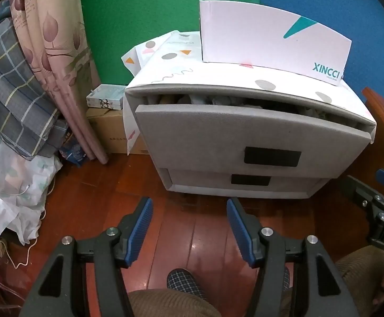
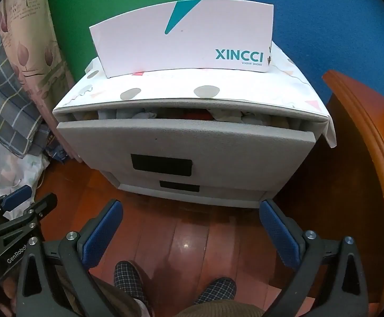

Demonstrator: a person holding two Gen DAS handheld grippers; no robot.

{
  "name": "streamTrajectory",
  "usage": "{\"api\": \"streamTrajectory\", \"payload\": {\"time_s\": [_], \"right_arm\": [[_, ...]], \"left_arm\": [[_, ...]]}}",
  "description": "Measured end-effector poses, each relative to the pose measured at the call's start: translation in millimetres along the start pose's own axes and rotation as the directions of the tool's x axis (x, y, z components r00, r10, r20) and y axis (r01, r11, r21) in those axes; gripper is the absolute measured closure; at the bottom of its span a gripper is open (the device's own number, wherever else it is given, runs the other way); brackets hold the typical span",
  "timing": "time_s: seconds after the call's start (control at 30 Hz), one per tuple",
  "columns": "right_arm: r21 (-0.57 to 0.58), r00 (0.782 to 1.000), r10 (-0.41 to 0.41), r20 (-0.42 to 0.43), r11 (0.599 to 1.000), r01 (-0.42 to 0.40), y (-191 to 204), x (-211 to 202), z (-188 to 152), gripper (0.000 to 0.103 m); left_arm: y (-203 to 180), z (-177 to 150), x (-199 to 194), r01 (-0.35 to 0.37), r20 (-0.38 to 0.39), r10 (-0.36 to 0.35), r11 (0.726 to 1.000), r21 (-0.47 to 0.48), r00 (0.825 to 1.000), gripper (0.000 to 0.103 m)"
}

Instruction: Take underwear out of drawer

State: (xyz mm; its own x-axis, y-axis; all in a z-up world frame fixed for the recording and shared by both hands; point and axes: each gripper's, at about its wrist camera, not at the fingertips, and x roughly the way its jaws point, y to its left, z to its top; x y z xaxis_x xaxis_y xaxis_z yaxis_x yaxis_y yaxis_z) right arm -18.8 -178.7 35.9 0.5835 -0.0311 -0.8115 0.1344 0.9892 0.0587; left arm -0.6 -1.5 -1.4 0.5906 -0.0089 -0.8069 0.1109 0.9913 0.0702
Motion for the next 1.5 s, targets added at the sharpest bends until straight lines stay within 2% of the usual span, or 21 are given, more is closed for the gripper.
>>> {"api": "streamTrajectory", "payload": {"time_s": [1.5], "right_arm": [[0.021,1.000,-0.018,-0.014,1.000,0.018,-10.0,5.3,0.7,0.001]], "left_arm": [[7.0,-1.0,8.8,0.004,-0.006,-0.004,1.000,-0.010,1.000,0.043]]}}
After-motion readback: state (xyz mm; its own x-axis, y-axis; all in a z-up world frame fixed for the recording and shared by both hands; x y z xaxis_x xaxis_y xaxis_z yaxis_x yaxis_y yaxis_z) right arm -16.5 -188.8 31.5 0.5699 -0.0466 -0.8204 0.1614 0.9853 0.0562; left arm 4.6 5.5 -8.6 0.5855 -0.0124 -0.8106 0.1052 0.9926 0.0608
